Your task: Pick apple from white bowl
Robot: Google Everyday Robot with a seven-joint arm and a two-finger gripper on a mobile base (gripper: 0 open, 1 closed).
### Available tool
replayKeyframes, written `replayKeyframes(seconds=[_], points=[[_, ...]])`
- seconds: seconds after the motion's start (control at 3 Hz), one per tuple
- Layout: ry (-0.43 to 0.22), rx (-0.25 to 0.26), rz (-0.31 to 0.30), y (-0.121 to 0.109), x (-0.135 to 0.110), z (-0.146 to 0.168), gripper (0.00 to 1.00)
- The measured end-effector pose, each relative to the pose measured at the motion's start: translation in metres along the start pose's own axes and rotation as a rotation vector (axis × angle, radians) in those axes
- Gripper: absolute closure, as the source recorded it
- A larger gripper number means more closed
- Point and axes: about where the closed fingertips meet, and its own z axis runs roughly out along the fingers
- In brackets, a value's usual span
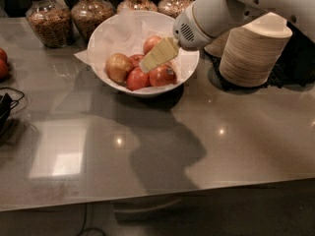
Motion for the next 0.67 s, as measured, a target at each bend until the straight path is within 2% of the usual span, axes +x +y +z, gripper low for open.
replayKeyframes(seconds=[0.33, 0.67], points=[[0.023, -0.006, 0.012, 0.0033, 0.0077, 0.0093, 0.18], [0.034, -0.009, 0.005, 0.0051, 0.0138, 0.016, 0.12]])
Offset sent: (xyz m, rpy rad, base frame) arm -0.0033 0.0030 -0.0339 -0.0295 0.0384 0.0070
